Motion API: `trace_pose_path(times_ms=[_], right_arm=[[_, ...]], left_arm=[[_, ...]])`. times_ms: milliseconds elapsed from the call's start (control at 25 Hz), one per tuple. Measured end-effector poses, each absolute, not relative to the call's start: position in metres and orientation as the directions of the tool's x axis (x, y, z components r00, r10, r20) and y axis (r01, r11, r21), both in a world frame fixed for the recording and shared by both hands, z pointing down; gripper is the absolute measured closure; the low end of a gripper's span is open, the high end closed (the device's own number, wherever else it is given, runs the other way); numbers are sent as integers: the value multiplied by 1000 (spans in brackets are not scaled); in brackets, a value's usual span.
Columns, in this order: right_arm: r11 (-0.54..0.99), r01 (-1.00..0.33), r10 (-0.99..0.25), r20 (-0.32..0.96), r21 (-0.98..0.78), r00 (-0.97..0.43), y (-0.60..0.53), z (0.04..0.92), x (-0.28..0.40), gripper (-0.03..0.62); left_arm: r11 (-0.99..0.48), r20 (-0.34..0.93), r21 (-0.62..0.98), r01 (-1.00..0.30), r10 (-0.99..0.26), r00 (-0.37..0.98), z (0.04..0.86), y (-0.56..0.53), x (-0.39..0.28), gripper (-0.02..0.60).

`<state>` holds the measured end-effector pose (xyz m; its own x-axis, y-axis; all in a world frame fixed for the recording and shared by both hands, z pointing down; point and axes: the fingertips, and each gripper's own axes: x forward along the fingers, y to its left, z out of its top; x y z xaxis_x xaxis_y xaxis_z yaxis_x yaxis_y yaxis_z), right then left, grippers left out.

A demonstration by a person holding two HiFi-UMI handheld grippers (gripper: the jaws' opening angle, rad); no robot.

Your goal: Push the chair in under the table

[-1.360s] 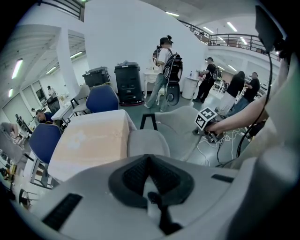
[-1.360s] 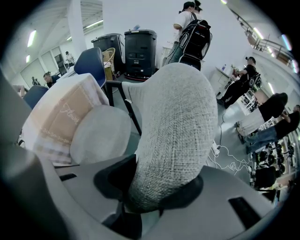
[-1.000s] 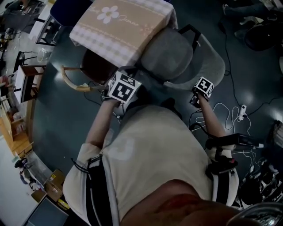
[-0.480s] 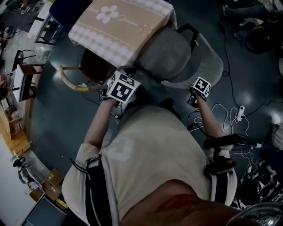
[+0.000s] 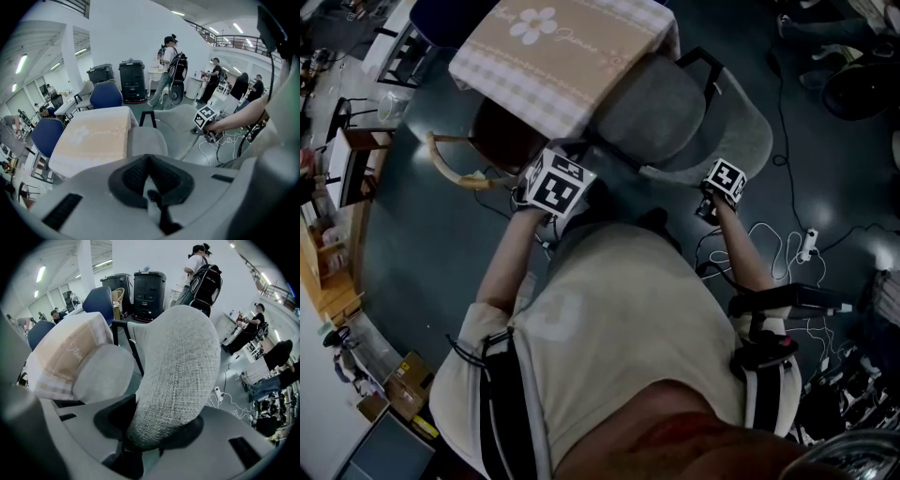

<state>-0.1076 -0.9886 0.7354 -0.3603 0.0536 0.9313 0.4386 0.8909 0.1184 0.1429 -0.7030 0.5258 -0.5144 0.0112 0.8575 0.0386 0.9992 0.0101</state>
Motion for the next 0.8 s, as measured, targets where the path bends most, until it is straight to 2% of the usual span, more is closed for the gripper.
trace_pose_path(times_ms=[800], right_arm=[[886, 445, 53, 928, 125, -368, -967, 731, -105, 428]], left_arm=[[999, 869, 9, 38, 11, -496, 530, -700, 154, 574]])
